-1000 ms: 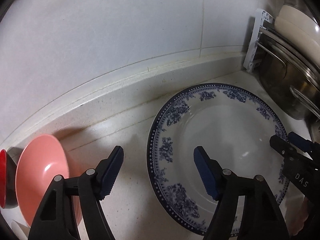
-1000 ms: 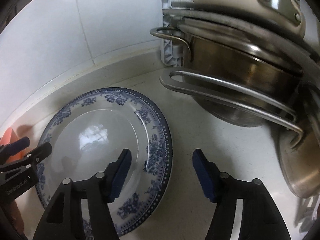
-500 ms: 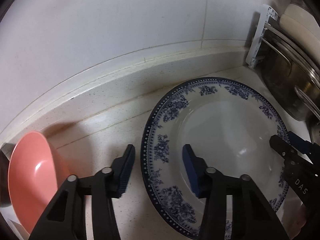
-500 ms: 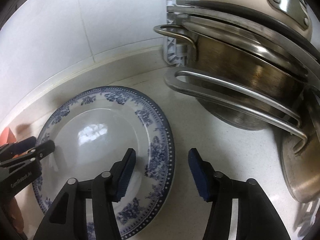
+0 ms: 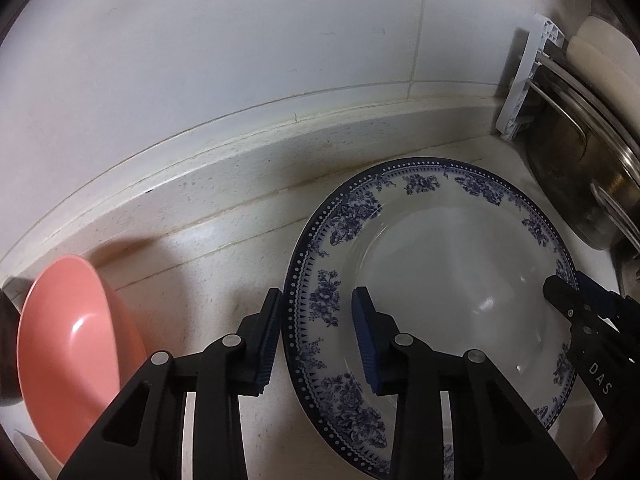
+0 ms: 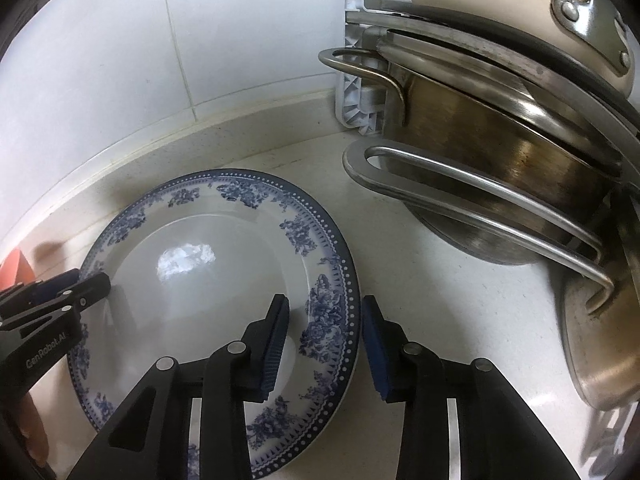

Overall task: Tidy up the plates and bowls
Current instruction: 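Close both grippers on the rim of the small blue-and-white plate, then lift the small plate with both grippers and carry it to the plate stack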

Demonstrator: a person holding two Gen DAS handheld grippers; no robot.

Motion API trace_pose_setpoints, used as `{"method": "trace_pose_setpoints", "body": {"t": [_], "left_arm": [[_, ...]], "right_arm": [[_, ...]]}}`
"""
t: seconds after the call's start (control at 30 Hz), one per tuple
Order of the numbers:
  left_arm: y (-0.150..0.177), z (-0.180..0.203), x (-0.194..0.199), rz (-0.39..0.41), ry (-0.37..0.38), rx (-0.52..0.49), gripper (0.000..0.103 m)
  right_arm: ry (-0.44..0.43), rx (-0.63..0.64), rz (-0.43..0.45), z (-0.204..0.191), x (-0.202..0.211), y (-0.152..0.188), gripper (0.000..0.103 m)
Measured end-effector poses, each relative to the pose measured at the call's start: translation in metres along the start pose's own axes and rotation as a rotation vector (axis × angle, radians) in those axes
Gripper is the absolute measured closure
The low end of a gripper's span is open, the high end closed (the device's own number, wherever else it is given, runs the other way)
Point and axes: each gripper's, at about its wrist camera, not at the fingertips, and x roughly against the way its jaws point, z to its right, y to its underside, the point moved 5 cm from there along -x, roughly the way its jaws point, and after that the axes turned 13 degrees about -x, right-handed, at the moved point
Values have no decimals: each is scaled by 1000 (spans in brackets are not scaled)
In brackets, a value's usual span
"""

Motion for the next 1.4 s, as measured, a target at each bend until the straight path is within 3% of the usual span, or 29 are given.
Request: {"method": "trace_pose_setpoints", "body": {"t": [0.3, 0.67, 1.03, 1.4], "left_arm": [[6, -2, 31, 30, 6, 6, 68], [43, -13, 86, 45, 4, 40, 69], [98, -23, 140, 77, -32, 60, 69], [173, -26, 163, 37, -36, 7, 69]], "right_arm": [[1, -20, 16, 1, 20, -3, 66], [4, 6, 56, -10, 80, 12, 67], [-7, 50, 61, -26, 134, 57, 67], [-33, 59, -37, -28, 161, 119, 67]]}}
